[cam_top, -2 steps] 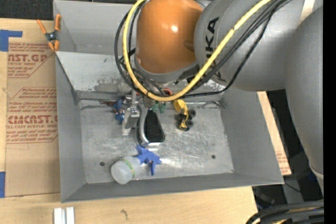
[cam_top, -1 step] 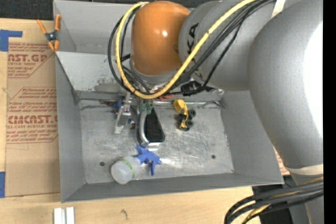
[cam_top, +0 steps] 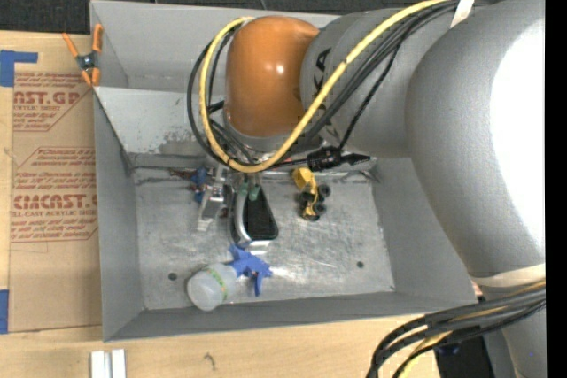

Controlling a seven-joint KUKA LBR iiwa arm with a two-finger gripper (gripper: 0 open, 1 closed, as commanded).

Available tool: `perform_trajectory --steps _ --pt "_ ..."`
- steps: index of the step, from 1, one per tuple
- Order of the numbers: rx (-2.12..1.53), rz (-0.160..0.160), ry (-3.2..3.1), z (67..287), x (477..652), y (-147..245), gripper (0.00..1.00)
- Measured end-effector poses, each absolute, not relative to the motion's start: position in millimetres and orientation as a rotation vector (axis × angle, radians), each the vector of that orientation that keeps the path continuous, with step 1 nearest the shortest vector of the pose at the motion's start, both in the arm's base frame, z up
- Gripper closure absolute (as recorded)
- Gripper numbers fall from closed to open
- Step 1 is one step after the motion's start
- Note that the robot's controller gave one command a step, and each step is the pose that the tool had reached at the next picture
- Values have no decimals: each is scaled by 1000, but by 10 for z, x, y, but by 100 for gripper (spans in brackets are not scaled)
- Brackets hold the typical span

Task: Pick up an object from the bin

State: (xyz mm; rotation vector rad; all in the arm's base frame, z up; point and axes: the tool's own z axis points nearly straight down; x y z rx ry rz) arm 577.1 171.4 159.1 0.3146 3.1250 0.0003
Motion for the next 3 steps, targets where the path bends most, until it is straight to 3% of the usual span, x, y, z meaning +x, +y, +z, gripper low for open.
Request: perform_trajectory --steps 1,3 --pt "-59 1 3140 1647 5781 1618 0" --pt "-76 1 3138 1081 5865 1448 0"
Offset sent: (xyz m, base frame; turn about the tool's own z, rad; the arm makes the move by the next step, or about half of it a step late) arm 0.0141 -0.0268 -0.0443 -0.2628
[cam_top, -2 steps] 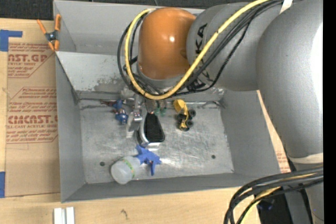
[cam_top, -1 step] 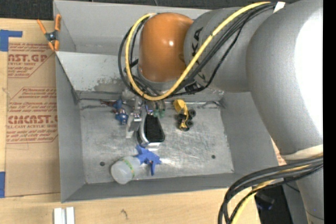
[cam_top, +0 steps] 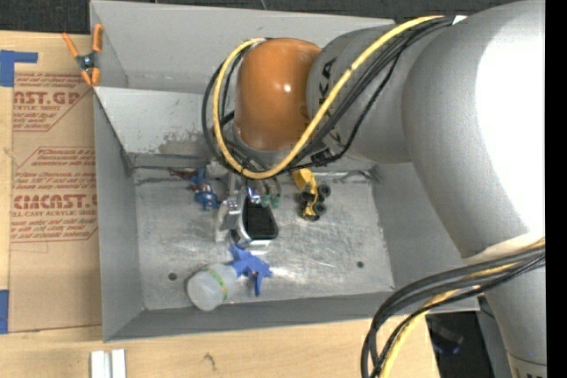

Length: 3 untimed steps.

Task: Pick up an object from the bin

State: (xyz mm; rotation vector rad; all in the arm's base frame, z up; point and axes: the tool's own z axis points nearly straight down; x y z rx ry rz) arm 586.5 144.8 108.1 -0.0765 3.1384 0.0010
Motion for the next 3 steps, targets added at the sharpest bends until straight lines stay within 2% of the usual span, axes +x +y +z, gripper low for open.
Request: perform_trajectory --steps 1,2,3 --pt "383 12 3117 762 5900 1295 100" --pt "378 11 3131 731 5857 1318 0" --pt "384 10 3121 760 5891 1294 100"
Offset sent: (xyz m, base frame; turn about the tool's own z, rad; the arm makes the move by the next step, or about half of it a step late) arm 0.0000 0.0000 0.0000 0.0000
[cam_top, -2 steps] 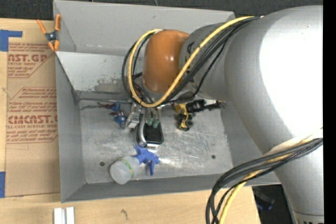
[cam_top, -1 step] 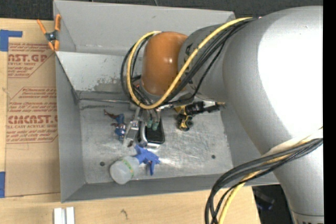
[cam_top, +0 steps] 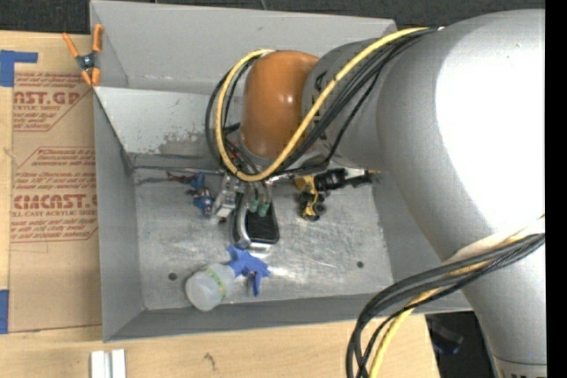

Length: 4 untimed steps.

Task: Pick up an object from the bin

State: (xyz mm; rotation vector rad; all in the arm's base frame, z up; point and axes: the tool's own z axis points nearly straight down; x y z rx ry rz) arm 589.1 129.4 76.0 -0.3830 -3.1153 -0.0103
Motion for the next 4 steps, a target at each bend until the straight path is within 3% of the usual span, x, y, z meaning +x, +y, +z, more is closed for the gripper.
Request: perform_trajectory --steps 1,2,3,4 --pt "-383 -11 -3116 760 5892 1293 100" --pt "-402 2 -3110 1227 5842 1335 100" --pt "-415 -8 -3126 1395 5904 1312 100" --pt "-419 2 -3111 1083 5865 1291 100"
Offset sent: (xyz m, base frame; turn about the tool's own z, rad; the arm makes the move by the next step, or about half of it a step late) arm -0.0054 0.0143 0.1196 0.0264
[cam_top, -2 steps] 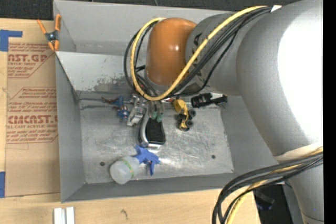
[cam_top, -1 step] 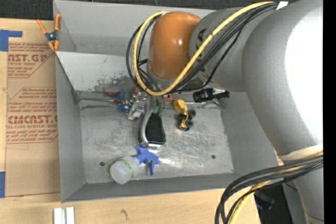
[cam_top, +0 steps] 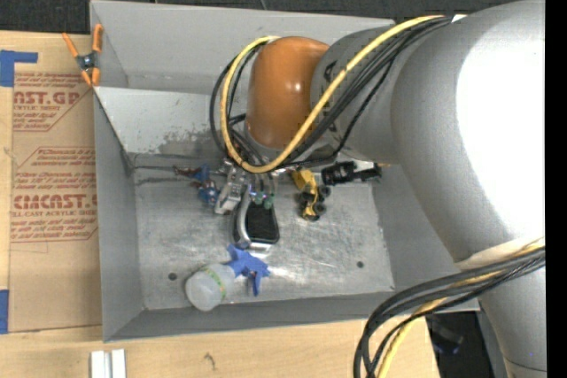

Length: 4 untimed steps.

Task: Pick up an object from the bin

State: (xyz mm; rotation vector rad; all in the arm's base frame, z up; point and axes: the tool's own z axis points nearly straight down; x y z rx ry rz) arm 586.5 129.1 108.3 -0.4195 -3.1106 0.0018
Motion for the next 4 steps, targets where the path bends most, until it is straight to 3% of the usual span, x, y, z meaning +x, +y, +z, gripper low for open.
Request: perform_trajectory --steps 1,2,3,4 --pt "-419 0 -3110 1433 5865 1383 100" --pt "-488 -11 -3116 1243 5895 1297 100" --pt "-500 7 -3087 1310 5801 1309 100" --pt "-589 -19 -3095 798 5922 948 100"
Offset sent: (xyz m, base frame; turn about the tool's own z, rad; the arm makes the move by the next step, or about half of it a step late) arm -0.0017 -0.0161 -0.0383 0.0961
